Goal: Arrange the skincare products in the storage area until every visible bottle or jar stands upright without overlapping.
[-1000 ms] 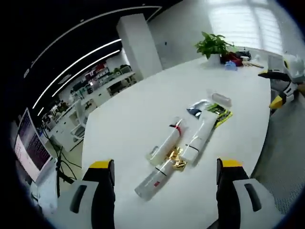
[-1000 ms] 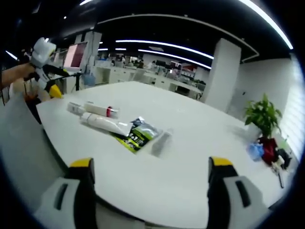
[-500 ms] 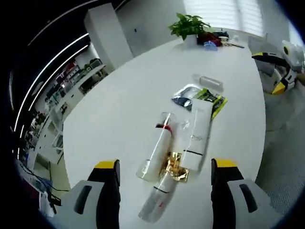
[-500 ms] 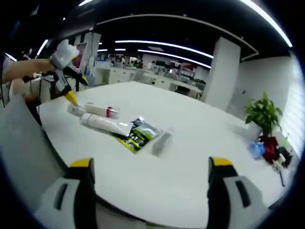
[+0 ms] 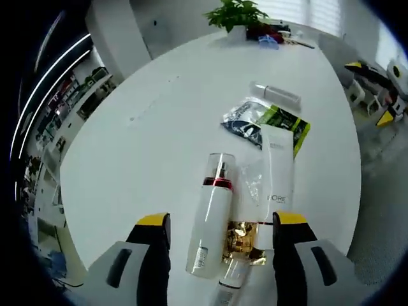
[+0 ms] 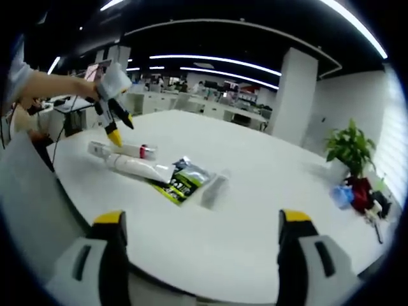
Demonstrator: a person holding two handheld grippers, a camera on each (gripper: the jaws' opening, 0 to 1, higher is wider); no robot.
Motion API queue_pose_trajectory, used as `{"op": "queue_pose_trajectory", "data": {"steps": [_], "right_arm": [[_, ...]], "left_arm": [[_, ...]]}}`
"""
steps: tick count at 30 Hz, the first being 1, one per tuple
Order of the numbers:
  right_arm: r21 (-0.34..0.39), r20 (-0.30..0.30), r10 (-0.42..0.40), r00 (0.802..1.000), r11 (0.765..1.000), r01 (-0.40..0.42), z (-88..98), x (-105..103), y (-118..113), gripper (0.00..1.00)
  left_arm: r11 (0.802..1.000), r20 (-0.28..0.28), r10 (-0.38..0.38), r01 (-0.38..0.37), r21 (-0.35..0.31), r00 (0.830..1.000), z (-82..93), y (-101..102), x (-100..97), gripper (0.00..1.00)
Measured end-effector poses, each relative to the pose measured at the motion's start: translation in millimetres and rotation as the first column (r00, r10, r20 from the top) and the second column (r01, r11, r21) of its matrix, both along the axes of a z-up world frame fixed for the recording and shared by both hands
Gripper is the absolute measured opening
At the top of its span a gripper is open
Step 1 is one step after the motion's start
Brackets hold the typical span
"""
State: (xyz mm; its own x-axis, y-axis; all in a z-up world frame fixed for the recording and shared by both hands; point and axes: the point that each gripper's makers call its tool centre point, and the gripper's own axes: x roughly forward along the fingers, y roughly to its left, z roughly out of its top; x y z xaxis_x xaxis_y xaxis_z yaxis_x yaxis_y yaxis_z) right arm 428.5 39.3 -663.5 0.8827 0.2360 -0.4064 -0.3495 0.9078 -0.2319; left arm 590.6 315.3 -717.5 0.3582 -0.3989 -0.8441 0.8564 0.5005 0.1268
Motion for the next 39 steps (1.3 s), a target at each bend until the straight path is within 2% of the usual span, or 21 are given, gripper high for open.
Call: {"op": "queue_pose_trajectory", "data": {"steps": [7,12,19,22,26,29,32,39], "right_arm": [[0.0,-0.006,-0.007,1.0,1.0,0.007,-0.9,0,-1,0.98],[0.0,-0.013,-0.014,1.0,1.0,0.014,-1.8,0,-2,0.98],[-0.002,-0.023,-0.028,0.999,1.0,0.028,-3.3,0,-4,0.97],[-0.002,-0.024,-0.033,0.999,0.999,0.033,-3.4,0,-5,0.97],[-0.002,-0.023,-0.038,0.999,0.999,0.038,-3.2,1,-5,0.97],[-0.002,-0.023,-0.04,0.999,0.999,0.04,-3.2,1,-5,0.97],[-0.002,-0.022,-0.039,0.999,0.999,0.039,-3.1,1,-5,0.97],[-0.002,-0.017,-0.037,0.999,0.999,0.037,-2.0,0,-5,0.96]], "left_arm": [[0.999,-0.077,-0.01,0.013,0.037,0.997,-25.9,-5,11.6,0.51],[0.999,-0.111,-0.016,0.02,0.031,0.994,-35.7,-11,15.9,0.42],[0.997,-0.157,-0.03,0.041,0.067,0.987,-51.6,-12,14.3,0.36],[0.995,-0.138,-0.035,0.047,0.087,0.99,-52.0,-9,18.1,0.29],[0.993,-0.134,-0.046,0.06,0.099,0.99,-53.8,-9,18.1,0.28],[0.986,-0.129,-0.102,0.117,0.115,0.986,-54.4,-11,15.5,0.27],[0.983,-0.123,-0.123,0.138,0.118,0.985,-53.8,-11,14.4,0.27],[0.985,-0.076,-0.114,0.123,0.118,0.991,-48.0,-5,15.0,0.25]]}}
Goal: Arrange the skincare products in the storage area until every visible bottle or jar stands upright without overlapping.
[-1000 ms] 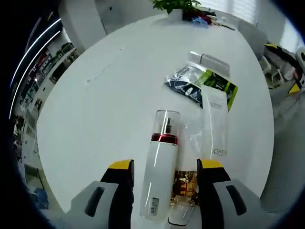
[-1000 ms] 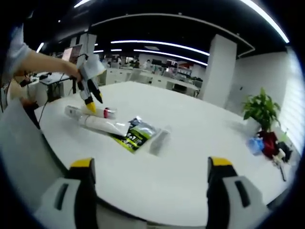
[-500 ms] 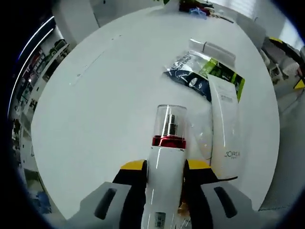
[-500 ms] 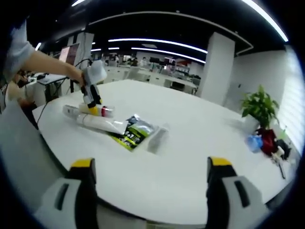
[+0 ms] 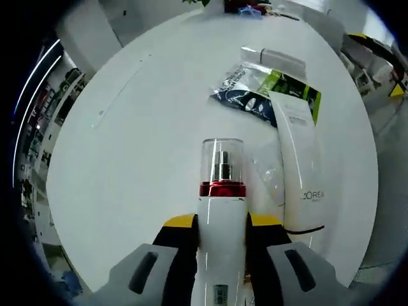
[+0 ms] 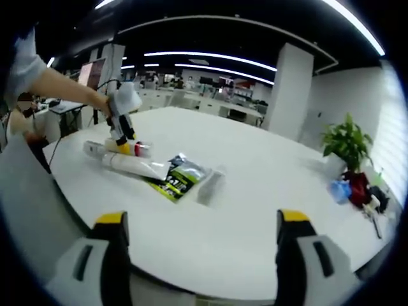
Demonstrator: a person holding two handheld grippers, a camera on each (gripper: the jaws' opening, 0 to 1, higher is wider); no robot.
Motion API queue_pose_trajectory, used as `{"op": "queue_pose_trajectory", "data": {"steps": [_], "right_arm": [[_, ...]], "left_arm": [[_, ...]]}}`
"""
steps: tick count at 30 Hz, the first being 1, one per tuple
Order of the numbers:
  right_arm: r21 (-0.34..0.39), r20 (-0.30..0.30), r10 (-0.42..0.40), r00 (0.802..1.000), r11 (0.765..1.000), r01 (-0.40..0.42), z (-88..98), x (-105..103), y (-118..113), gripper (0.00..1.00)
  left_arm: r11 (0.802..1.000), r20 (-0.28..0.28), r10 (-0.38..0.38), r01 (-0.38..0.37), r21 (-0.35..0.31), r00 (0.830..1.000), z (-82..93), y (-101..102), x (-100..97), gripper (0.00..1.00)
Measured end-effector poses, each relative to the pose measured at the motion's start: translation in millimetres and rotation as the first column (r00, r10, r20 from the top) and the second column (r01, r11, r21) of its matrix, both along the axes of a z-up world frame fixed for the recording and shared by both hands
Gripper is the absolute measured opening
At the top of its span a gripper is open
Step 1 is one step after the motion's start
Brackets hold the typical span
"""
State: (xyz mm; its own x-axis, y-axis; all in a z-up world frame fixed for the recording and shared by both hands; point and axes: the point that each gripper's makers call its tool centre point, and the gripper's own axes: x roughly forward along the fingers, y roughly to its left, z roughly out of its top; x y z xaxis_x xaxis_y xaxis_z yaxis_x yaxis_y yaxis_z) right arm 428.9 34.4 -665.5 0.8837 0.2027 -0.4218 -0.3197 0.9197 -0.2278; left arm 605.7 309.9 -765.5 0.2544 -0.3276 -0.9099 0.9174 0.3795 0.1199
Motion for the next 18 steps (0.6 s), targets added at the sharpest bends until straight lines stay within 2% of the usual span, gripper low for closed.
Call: {"op": "queue_pose_trajectory", "data": {"steps": [7,11,15,18], "right_arm": [[-0.007,0.003,0.019,1.0,1.0,-0.019,0.4,-1,3,0.96],[-0.006,0.009,0.025,1.0,1.0,-0.025,1.3,-1,3,0.96],[-0.005,0.008,0.026,1.0,1.0,-0.026,1.4,-1,3,0.96],[-0.005,0.008,0.032,0.999,0.999,-0.031,1.4,-1,4,0.95]], "left_arm": [[0.993,0.082,0.06,-0.052,-0.102,0.995,35.0,3,8.2,0.25],[0.986,0.173,0.073,-0.045,-0.159,0.982,64.3,-2,11.1,0.25],[0.963,0.213,0.1,-0.041,-0.266,0.972,92.2,-18,6.7,0.25],[0.942,0.198,0.085,-0.014,-0.334,0.976,110.4,-38,-7.3,0.25]]}}
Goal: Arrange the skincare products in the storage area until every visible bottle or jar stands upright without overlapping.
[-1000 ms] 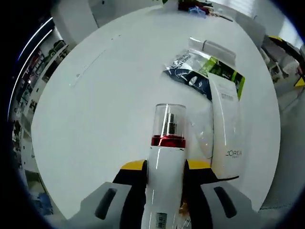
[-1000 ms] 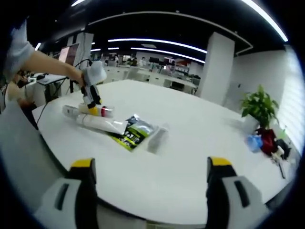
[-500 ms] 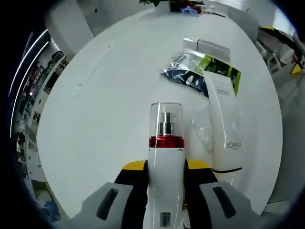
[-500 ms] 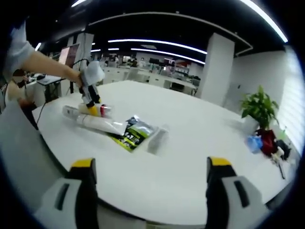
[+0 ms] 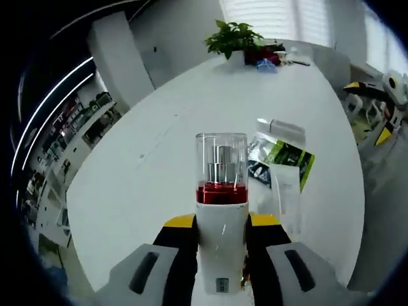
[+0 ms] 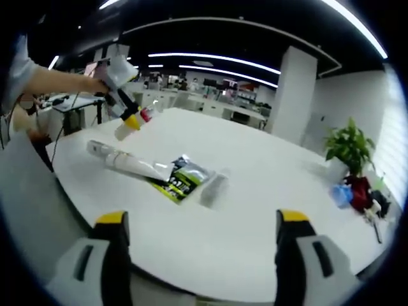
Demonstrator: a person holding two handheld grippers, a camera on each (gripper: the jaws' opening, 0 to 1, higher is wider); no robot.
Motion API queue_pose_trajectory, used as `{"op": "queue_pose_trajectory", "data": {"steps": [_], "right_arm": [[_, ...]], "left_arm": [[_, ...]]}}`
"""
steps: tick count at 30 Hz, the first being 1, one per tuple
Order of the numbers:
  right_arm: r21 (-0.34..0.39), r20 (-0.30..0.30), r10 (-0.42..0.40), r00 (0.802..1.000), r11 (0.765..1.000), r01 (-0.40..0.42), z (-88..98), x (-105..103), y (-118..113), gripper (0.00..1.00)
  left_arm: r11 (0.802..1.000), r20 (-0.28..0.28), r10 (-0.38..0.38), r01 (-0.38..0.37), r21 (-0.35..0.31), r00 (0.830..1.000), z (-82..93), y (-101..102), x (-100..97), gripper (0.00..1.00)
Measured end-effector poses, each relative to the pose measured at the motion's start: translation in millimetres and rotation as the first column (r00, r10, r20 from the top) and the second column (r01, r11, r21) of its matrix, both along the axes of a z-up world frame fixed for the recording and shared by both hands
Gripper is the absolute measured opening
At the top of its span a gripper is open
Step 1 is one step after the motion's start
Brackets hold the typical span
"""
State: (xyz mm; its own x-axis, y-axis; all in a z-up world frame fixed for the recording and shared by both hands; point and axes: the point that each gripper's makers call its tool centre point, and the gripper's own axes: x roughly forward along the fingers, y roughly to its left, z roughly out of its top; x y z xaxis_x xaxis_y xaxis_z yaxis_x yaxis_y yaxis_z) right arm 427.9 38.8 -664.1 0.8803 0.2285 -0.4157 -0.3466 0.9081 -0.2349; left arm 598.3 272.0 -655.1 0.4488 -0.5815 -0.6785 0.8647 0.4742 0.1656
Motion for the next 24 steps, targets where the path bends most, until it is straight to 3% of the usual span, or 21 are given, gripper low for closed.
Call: {"op": "queue_pose_trajectory", "data": {"steps": [4,9,13,17,24], "right_arm": [[0.011,-0.004,0.005,1.0,1.0,-0.005,-0.2,0,0,0.95],[0.028,-0.026,0.023,0.999,0.999,-0.022,-0.6,0,1,0.94],[0.053,-0.013,0.047,0.999,0.998,-0.046,10.8,7,2,0.88],[0.169,0.002,0.098,0.995,0.981,-0.097,30.5,21,14,0.81],[0.336,0.043,0.158,0.987,0.928,-0.163,57.4,49,29,0.58]], "left_arm": [[0.996,0.032,-0.031,0.034,-0.079,0.999,18.0,-26,-14.5,0.25],[0.981,0.03,-0.068,0.072,-0.177,0.997,30.7,-57,-36.2,0.25],[0.966,0.035,-0.086,0.092,-0.243,0.996,34.8,-83,-51.1,0.25],[0.938,-0.013,-0.098,0.088,-0.336,0.995,31.6,-110,-65.7,0.25],[0.908,-0.069,-0.125,0.086,-0.41,0.99,21.0,-130,-72.2,0.25]]}}
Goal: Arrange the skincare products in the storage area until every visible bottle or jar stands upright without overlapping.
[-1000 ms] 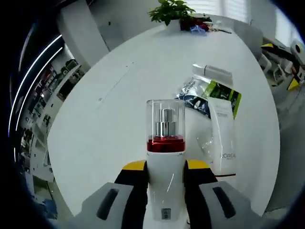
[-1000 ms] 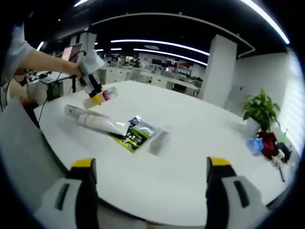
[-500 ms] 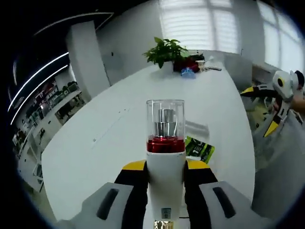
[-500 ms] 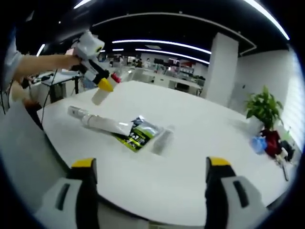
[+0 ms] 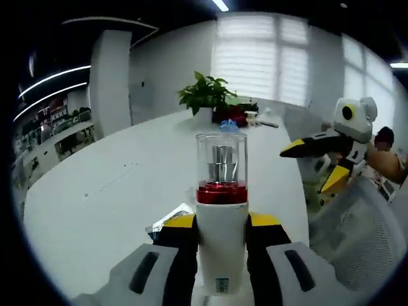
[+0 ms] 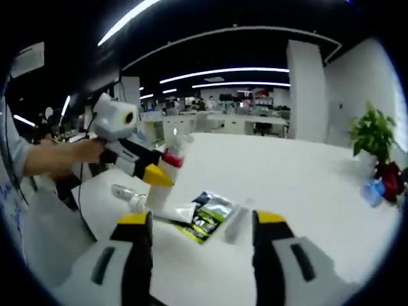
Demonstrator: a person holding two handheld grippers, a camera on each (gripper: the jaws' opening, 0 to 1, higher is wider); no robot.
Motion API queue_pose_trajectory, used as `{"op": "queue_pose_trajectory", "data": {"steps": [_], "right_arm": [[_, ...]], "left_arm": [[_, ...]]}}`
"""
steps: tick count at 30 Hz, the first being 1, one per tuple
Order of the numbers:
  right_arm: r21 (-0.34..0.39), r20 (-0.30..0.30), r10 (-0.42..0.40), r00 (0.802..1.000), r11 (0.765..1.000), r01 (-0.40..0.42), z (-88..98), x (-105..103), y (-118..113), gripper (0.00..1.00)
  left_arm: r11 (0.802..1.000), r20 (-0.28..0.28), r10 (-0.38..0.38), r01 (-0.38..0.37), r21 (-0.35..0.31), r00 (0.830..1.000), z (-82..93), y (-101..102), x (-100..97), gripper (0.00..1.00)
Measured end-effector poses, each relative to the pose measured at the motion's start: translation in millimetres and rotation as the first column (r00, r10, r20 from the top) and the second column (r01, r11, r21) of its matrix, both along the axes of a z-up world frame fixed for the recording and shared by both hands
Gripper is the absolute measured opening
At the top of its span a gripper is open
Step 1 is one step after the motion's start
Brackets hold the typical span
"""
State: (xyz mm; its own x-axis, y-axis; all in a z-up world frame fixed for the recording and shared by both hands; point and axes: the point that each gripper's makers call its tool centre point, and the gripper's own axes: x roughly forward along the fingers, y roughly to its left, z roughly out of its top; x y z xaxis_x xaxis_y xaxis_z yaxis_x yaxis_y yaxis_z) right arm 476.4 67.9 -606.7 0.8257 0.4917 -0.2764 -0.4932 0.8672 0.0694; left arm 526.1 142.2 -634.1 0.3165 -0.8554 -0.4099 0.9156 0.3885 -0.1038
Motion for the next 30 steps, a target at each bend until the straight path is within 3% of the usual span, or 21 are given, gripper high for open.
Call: {"op": "queue_pose_trajectory", "data": {"steps": [3,6,8,12,14,19,25,30], "right_arm": [[0.047,-0.008,0.017,1.0,0.999,-0.016,2.9,13,6,0.49],[0.172,-0.022,0.075,0.997,0.983,-0.071,7.7,23,23,0.41],[0.211,-0.021,0.111,0.994,0.972,-0.104,9.8,26,31,0.37],[0.234,-0.036,0.139,0.99,0.964,-0.126,6.3,35,39,0.37],[0.274,-0.051,0.191,0.98,0.946,-0.17,5.6,34,49,0.39],[0.268,-0.044,0.244,0.969,0.937,-0.224,6.6,38,60,0.39],[0.265,-0.056,0.257,0.965,0.936,-0.234,6.1,43,63,0.33],[0.246,-0.032,0.248,0.968,0.941,-0.233,7.5,47,61,0.31]], "left_arm": [[0.999,-0.038,-0.012,0.011,-0.033,0.999,-4.2,-5,-5.6,0.25],[0.998,-0.057,-0.047,0.044,-0.046,0.997,-8.7,-9,-13.1,0.25],[0.996,-0.078,-0.066,0.062,-0.056,0.995,-10.3,-11,-17.7,0.25],[0.991,-0.104,-0.104,0.094,-0.094,0.989,-11.4,-13,-24.7,0.25],[0.988,-0.114,-0.118,0.105,-0.114,0.986,-11.2,-14,-27.2,0.25],[0.975,-0.133,-0.196,0.179,-0.128,0.972,-14.5,-20,-41.9,0.25],[0.974,-0.137,-0.204,0.186,-0.132,0.969,-20.0,-26,-43.1,0.25],[0.976,-0.109,-0.193,0.179,-0.121,0.975,-21.1,-30,-38.7,0.25]]}}
